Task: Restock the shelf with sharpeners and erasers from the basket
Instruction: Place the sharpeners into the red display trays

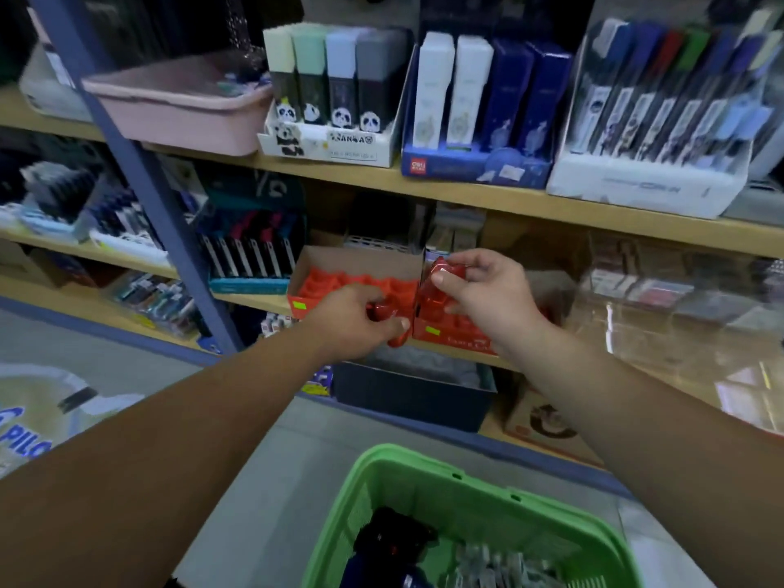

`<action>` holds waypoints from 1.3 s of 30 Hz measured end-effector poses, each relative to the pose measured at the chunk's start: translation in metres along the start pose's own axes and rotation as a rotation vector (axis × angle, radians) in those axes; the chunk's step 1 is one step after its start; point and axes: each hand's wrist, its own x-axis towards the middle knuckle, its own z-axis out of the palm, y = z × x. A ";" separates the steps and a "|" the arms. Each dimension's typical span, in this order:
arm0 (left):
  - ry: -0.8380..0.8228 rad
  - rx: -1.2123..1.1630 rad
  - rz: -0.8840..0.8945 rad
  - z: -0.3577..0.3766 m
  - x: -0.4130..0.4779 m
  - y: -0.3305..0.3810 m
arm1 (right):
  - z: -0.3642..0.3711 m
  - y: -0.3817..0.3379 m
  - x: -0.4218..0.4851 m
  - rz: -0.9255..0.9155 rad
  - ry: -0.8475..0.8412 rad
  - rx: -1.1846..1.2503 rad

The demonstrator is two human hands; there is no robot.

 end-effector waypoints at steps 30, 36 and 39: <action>0.114 0.430 0.123 -0.011 0.103 -0.028 | 0.032 0.044 0.101 -0.377 -0.164 -0.912; -0.010 0.415 0.151 -0.017 0.111 -0.036 | 0.030 0.048 0.097 -0.403 -0.155 -0.878; 0.091 0.377 0.146 -0.017 0.112 -0.044 | 0.028 0.051 0.091 -0.447 -0.126 -0.837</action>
